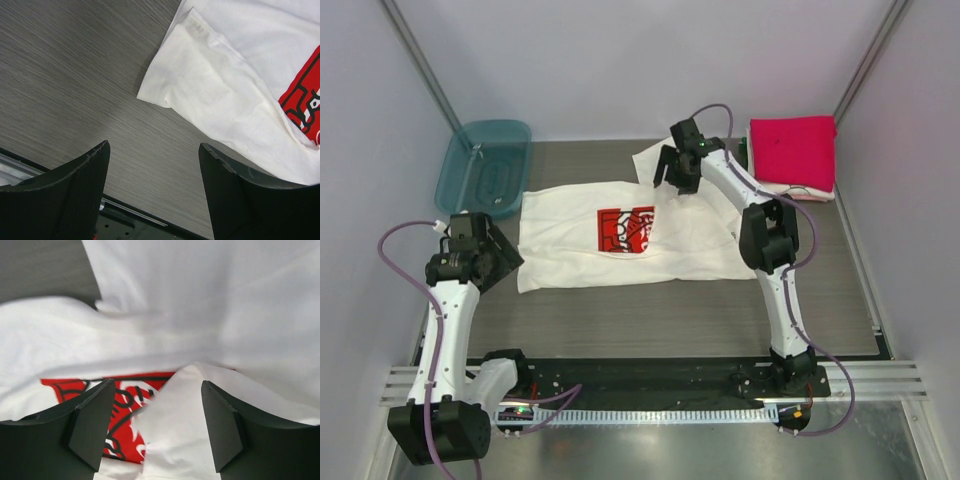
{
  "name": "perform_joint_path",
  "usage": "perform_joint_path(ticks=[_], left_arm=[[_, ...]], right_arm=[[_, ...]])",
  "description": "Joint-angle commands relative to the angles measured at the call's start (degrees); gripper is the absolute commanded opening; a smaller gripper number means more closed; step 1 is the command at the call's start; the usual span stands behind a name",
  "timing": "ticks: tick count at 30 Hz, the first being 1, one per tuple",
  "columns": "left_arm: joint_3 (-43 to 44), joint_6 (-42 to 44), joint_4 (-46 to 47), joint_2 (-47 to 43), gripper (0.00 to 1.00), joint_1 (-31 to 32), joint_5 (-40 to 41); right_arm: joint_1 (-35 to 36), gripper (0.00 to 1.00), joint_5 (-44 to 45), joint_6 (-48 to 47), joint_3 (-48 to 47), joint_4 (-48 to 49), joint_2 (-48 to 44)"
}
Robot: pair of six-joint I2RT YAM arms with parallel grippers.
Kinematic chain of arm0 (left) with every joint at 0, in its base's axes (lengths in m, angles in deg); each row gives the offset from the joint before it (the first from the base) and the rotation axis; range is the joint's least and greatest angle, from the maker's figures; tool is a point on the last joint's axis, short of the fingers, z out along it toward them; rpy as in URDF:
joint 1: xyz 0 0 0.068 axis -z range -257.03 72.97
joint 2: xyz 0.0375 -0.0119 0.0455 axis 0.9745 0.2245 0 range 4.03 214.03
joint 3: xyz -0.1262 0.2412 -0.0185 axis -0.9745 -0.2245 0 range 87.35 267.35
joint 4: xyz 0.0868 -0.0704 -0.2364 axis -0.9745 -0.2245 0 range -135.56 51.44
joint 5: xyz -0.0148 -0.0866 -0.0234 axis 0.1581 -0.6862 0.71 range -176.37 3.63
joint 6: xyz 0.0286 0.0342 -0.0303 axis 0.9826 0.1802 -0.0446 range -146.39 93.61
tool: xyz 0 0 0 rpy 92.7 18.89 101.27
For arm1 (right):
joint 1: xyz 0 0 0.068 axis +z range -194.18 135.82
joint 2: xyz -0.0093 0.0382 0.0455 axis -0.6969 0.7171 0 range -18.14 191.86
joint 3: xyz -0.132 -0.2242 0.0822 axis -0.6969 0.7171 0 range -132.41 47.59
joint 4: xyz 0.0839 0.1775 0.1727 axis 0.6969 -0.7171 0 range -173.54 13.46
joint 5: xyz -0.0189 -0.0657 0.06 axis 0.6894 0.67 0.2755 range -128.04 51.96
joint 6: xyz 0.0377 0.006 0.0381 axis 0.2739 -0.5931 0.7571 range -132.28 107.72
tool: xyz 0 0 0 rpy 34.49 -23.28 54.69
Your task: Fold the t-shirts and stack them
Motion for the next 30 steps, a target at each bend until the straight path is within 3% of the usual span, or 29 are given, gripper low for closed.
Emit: perform_joint_path(ticks=[1,5,8,16,21,23,30], left_arm=[[0.25,-0.10,2.03,-0.45,0.73,-0.13,-0.39],[0.16,-0.10,1.94,0.87,0.73,-0.22,-1.09],[-0.01,-0.10,2.12,2.09,0.73,-0.22,-1.27],[-3.95,-7.65,4.56,6.58,0.71,-0.22,-6.98],[-11.16,-15.38,10.02,6.41,0.70,-0.39,-3.12],[-15.45,-19.42,15.89,2.82,0.70,-0.74,-2.15],[-20.30,-22.95,21.18,-3.61,0.71,-0.83,4.18]], right_arm=[[-2.48,0.75,0.56,2.42,-10.57,-1.91,1.59],[-5.03,0.75,3.89,1.37,-7.17,-3.94,-1.91],[-5.29,0.76,8.19,-1.26,3.37,-3.59,-10.42],[-5.99,0.78,11.72,-0.92,42.12,1.86,-40.21],[-10.47,0.76,8.48,1.89,62.32,4.32,-55.58],[-12.49,0.76,6.98,1.81,67.61,5.55,-58.85],[-21.63,0.72,-4.00,0.32,76.07,12.22,-58.53]])
